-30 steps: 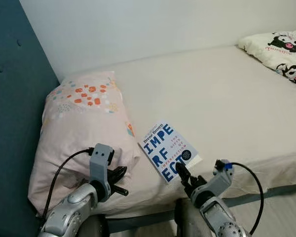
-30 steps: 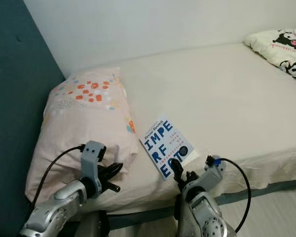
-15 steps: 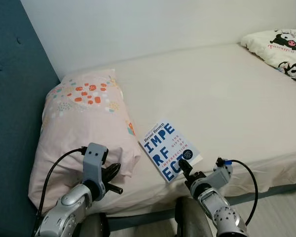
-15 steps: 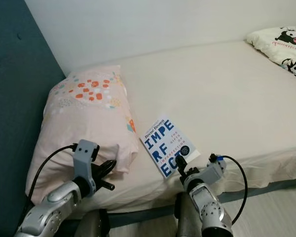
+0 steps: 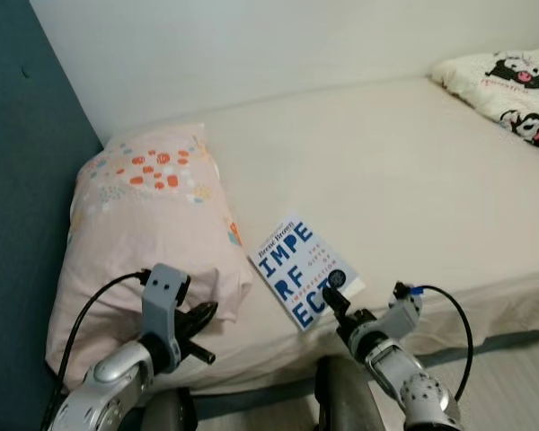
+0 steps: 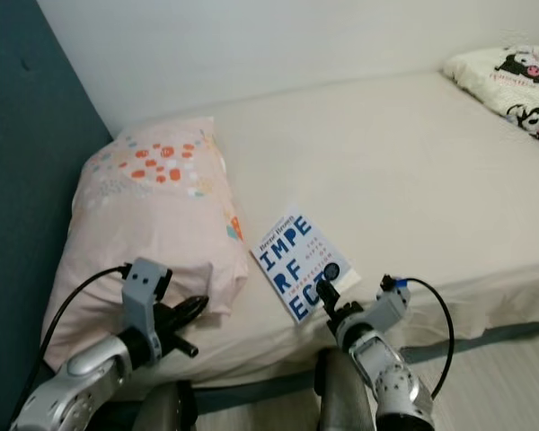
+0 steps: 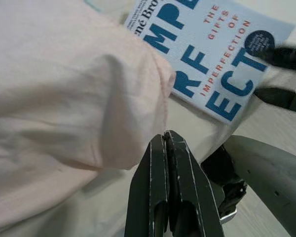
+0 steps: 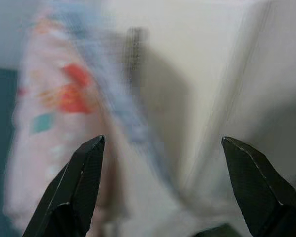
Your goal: Clean up the room
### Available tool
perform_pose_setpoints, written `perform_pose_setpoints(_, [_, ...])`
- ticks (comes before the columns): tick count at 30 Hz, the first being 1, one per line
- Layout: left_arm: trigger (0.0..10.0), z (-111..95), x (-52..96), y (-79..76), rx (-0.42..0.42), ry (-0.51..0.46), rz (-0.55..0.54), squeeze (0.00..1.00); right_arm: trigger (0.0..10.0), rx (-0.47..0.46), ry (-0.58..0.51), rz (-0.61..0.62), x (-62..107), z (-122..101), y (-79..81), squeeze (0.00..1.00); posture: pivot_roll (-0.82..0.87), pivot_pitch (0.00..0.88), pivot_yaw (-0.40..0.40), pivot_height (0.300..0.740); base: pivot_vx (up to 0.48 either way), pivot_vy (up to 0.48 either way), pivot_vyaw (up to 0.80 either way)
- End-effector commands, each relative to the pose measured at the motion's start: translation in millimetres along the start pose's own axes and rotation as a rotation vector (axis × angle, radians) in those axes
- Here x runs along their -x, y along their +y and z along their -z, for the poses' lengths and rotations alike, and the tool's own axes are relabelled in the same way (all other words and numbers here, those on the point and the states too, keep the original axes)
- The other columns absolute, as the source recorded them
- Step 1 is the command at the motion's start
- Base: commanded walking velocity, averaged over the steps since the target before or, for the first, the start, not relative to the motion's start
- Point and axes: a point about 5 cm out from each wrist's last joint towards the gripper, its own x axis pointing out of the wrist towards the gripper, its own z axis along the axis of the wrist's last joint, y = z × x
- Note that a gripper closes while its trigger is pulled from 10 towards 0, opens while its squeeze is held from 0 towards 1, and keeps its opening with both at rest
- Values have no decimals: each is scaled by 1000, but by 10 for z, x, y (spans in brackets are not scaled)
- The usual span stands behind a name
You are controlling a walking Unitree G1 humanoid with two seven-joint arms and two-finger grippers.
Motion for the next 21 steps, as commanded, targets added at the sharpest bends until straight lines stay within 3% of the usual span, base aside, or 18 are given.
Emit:
perform_pose_setpoints(1, [10000, 49, 53, -8, 7, 29, 22, 0, 10000, -12, 25, -47, 31, 57, 82, 1000, -17, 189, 15, 587, 0, 0, 0])
perform_pose_setpoints(8, [10000, 46, 49, -26, 9, 37, 61, 0, 10000, -12, 29, -90, 127, 34, 179, 1000, -25, 185, 23, 587, 0, 0, 0])
perform_pose_setpoints(18, [10000, 32, 43, -57, -6, 38, 92, 0, 10000, -11, 13, -38, 116, -20, 81, 1000, -21, 185, 21, 587, 0, 0, 0])
perform_pose_setpoints(21, [10000, 38, 72, -73, -4, 40, 102, 0, 10000, -14, 11, 39, 149, 9, -40, 1000, -16, 186, 17, 587, 0, 0, 0])
